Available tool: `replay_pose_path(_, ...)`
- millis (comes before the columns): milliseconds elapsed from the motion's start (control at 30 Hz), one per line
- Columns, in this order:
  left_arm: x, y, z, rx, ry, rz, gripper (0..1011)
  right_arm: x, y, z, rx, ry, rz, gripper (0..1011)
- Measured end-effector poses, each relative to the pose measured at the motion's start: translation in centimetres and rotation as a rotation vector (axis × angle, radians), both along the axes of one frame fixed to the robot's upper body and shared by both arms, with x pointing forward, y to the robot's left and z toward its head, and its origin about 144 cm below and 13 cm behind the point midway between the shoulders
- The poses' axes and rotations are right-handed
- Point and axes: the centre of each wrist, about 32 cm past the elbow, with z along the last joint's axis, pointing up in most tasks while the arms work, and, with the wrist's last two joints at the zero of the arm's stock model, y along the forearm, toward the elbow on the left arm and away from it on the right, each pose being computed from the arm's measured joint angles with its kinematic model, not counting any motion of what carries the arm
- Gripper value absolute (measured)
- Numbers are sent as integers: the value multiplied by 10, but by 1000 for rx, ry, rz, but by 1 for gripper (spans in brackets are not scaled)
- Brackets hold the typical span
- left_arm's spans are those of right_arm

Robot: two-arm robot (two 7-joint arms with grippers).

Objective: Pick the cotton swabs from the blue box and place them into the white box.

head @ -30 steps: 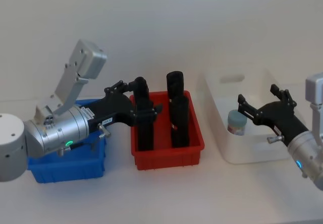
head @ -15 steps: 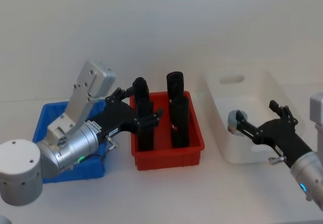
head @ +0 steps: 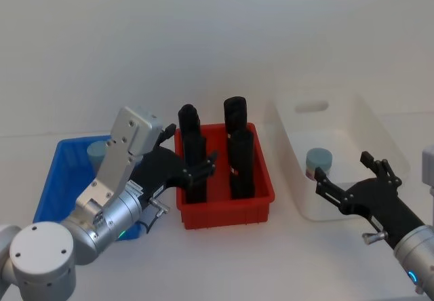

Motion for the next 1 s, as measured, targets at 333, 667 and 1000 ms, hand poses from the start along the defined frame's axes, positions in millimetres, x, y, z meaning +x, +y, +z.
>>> replay_pose_path(333, -16, -13, -17, -29, -45, 80, 1004, -1, 0, 0, 1, 1, 1, 1001)
replay_pose_path(667, -29, -23, -30, -55, -74, 137, 1004, -1, 0, 0, 1, 0, 1, 1001)
replay_pose_path(1000, -30, -23, -31, -58, -77, 143, 1004, -1, 0, 0, 1, 0, 1, 1001)
